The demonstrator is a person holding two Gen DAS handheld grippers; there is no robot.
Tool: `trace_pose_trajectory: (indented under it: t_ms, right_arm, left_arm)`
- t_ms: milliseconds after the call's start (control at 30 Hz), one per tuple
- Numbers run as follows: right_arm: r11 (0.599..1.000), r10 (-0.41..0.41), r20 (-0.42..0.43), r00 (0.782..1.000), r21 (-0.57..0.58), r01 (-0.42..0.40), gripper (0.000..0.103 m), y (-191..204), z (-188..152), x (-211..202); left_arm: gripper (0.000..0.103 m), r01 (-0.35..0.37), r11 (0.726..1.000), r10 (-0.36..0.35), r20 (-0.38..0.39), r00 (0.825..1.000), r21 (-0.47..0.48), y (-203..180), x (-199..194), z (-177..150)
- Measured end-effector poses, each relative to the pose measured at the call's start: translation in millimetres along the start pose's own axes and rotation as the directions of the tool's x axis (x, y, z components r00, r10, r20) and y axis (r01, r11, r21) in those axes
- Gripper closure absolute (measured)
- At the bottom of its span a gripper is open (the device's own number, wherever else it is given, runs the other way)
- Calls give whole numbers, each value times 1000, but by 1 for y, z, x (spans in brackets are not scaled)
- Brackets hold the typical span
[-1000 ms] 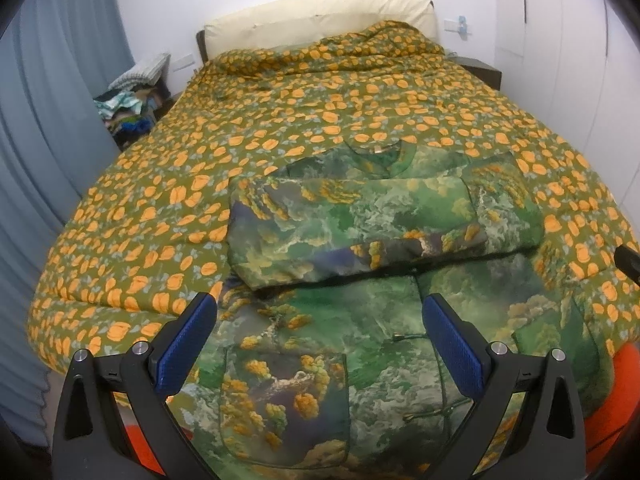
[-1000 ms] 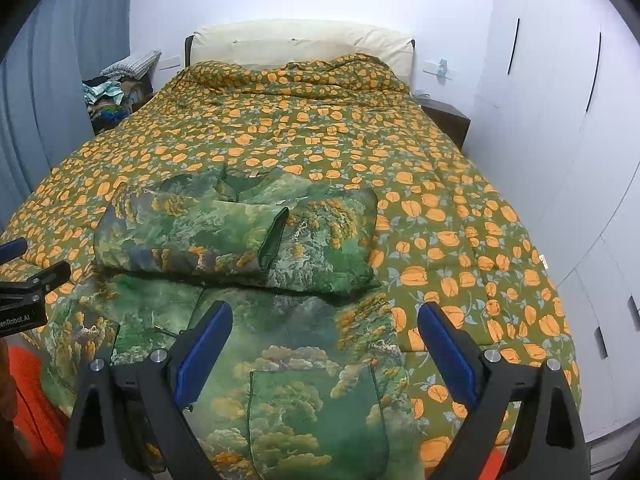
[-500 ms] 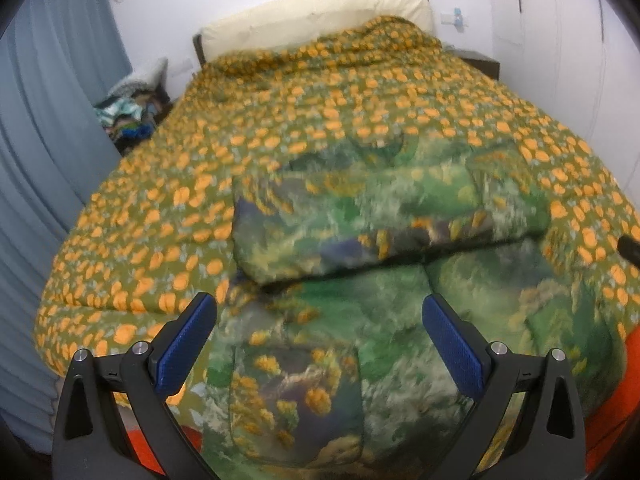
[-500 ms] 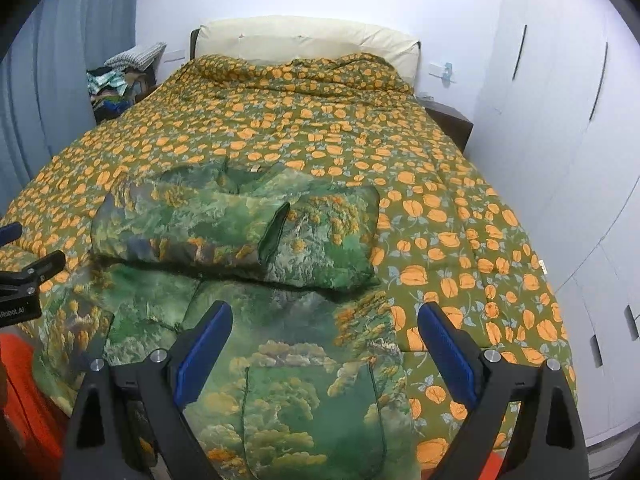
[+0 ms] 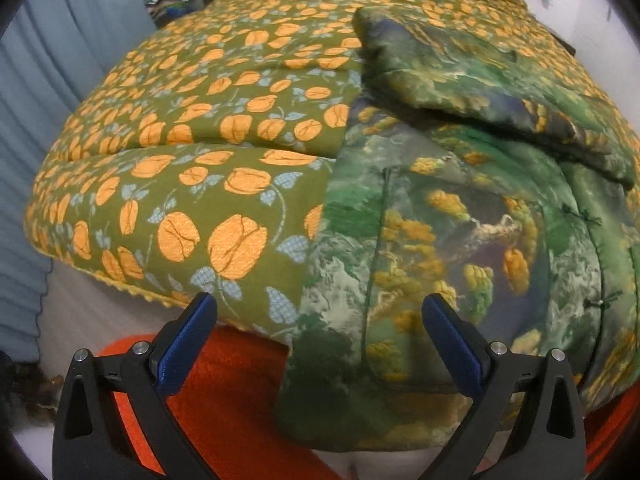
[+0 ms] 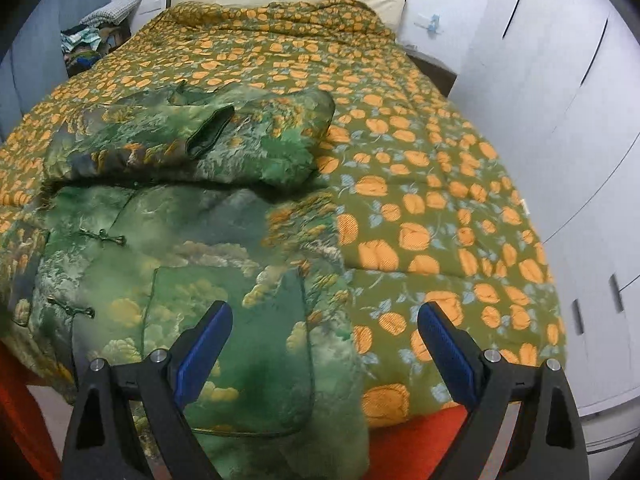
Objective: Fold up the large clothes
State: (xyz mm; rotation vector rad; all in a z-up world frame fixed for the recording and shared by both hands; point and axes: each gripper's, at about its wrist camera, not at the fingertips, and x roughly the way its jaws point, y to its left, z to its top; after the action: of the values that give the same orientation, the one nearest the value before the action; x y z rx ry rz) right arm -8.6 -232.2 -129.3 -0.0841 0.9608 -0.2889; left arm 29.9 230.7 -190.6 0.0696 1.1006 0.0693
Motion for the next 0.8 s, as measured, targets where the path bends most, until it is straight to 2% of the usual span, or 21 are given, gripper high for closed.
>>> trace_pose_trajectory:
  t_ms: [200, 433, 500, 567, 633, 667, 700, 733, 767, 800]
  right_arm:
    - [997, -43, 30, 999, -56, 45, 10, 9, 6, -5]
    - [998, -38, 28, 999, -58, 40, 10, 10, 8, -6]
    - [998, 4, 0, 1000, -61, -4, 10, 6, 5, 0]
    - [995, 94, -66, 993, -40, -97, 10, -6, -4, 13]
    - [981, 195, -159, 968, 23, -194, 10, -26, -20, 33]
    - [965, 262, -208, 942, 74, -252, 10, -37, -31, 44]
    - [942, 333, -246, 910, 127, -311, 10, -44, -41, 54]
    - [915, 400, -281, 872, 183, -361, 10, -49, -52, 66]
    - [893, 445, -313, 839, 229, -388, 10, -50, -63, 77]
    - [883, 464, -332, 821, 245, -400, 10, -49, -71, 85]
  left_arm:
    - [1, -4, 1000, 4, -22, 1000, 15, -8, 13, 4]
    - [1, -5, 999, 8, -57, 998, 40, -9, 22, -3]
    - [1, 23, 1000, -22, -85, 996, 13, 0, 26, -5]
    - [1, 87, 994, -93, -111, 989, -60, 19, 32, -11]
    - [0, 154, 981, -171, -148, 974, -115, 32, 41, -17]
    - [0, 217, 967, -240, -196, 951, -134, 34, 51, -21]
    - [1, 255, 957, -282, -230, 931, -138, 34, 60, -25]
    - [0, 301, 944, -327, -277, 903, -132, 31, 71, -30]
    - [0, 330, 936, -351, -307, 885, -120, 27, 77, -32]
    - [0, 350, 931, -365, -329, 871, -108, 24, 82, -34]
